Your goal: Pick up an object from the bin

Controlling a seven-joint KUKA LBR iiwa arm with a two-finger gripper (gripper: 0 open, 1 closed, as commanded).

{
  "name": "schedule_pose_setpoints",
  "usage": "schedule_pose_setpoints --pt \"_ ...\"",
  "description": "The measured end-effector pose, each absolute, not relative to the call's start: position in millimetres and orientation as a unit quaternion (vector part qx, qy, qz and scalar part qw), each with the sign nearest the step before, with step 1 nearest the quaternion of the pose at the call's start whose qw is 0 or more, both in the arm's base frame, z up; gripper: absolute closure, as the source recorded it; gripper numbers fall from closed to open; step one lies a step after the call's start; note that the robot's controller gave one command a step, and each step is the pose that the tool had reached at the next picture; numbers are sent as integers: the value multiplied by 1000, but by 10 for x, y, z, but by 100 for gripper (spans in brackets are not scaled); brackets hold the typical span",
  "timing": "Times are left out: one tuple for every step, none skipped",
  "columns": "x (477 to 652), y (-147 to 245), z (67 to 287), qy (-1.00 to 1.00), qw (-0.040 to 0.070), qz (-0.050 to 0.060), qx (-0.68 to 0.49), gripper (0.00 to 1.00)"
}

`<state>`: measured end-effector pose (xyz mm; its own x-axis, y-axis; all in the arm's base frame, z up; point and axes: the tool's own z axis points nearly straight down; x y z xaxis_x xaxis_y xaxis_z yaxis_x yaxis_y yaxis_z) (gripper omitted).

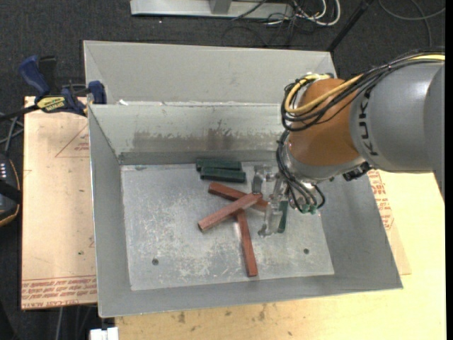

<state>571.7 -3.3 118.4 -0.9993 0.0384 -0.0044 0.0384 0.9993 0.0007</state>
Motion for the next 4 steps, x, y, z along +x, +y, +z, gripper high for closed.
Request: schedule_pose_setpoints --pt "6054 -111 705 999 1 0 53 100" --pt "6054 -111 705 999 1 0 53 100" --pt "5950 435 2691 999 0 1 34 100" --pt "5946 551 3130 1000 6 1 30 100"
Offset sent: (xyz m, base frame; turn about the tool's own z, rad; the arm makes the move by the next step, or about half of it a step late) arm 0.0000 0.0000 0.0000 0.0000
